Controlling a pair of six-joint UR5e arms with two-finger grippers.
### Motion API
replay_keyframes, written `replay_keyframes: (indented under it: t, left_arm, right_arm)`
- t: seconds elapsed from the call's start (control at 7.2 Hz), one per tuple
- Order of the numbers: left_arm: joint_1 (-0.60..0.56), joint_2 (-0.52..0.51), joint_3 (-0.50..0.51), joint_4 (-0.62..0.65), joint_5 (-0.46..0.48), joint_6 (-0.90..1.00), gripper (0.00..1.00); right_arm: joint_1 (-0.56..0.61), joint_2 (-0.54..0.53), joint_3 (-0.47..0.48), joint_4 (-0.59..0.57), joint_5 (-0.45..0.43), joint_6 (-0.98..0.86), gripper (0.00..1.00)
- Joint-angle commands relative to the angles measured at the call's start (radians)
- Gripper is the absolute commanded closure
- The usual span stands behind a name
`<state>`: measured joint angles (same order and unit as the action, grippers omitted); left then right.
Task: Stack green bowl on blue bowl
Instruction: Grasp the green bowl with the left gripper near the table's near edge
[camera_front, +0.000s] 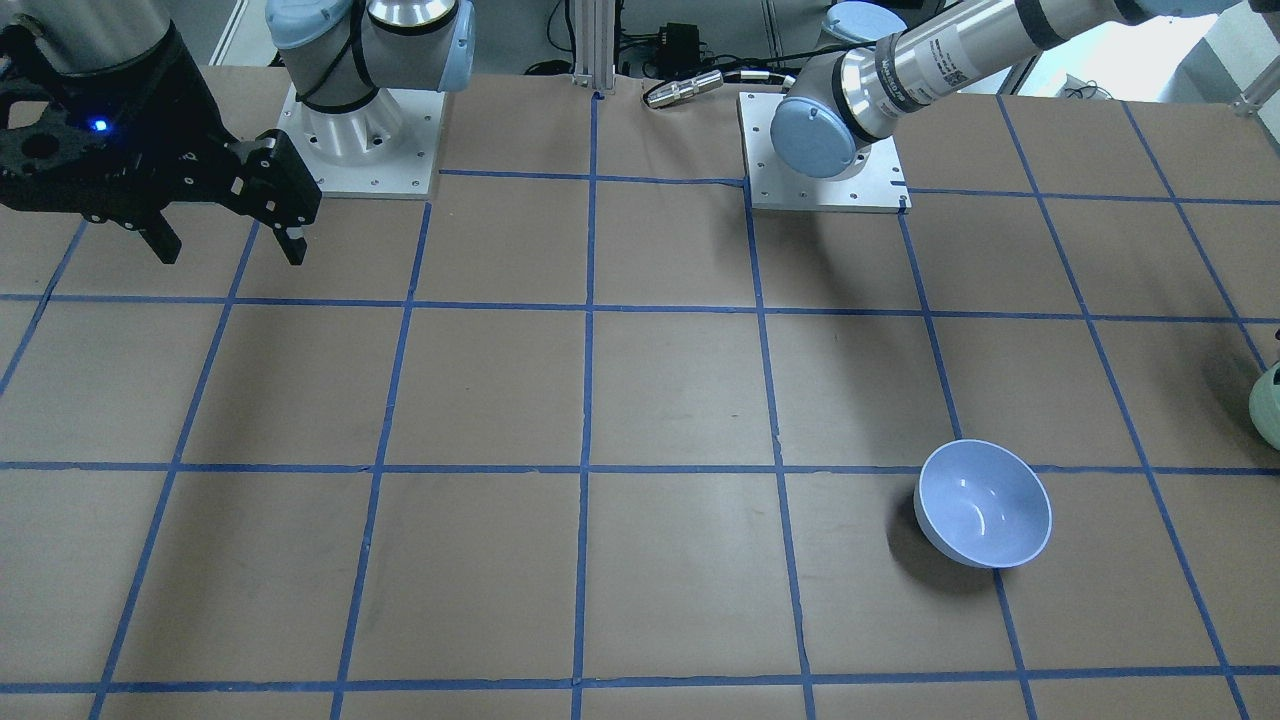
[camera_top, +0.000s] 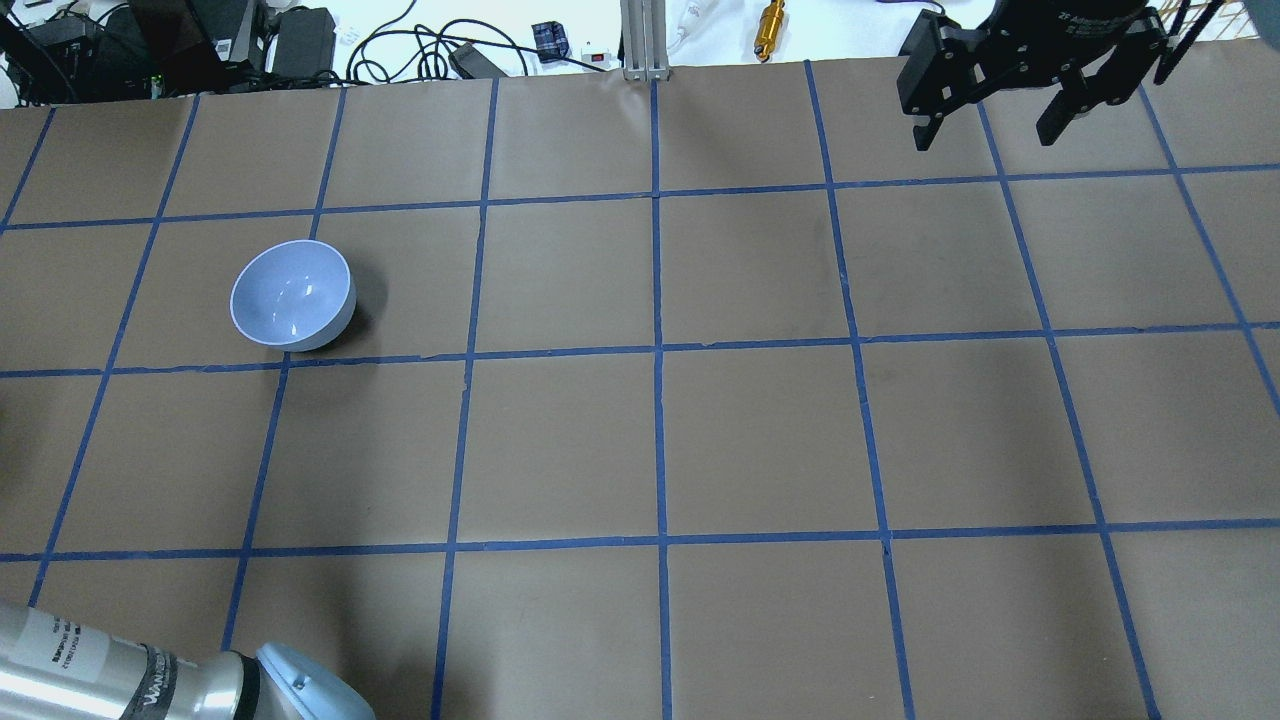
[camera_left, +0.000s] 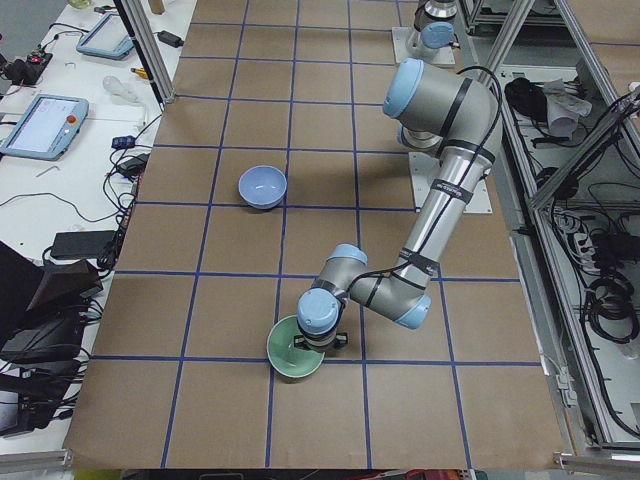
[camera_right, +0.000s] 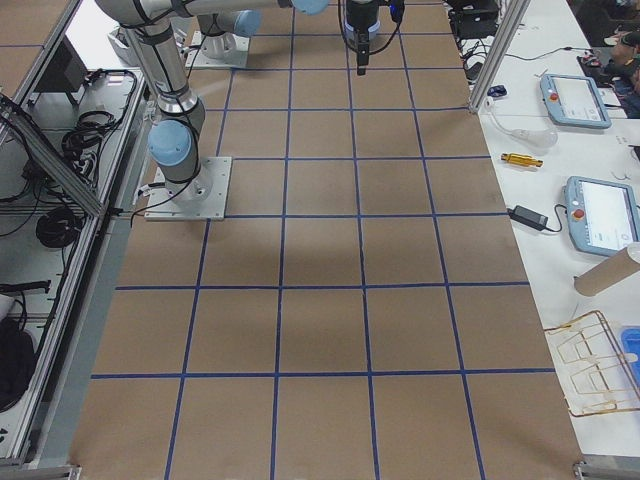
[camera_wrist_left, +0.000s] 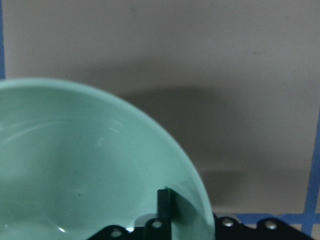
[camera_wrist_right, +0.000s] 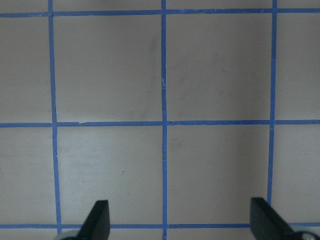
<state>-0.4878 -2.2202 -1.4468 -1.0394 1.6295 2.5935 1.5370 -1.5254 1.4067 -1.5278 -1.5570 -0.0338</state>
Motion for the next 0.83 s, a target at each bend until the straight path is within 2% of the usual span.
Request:
replay_keyframes:
  t: [0.0,0.28,0.69]
  left_arm:
    - [-0.011,0.064,0.008,-0.025,0.007,-0.007,1.0]
    - [-0.07,0.179,0.01,-0.114,0.0,-0.054,1.0]
    - [-0.271,0.333,0.01,-0.215,-0.019,-0.192,1.0]
  right_arm:
    - [0.0,0.001,0.0,0.0,0.002,0.0,0.0]
    - [0.0,-0.001,0.0,0.0,0.002,0.0,0.0]
    - [0.0,-0.001,0.0,0.0,0.002,0.002,0.0]
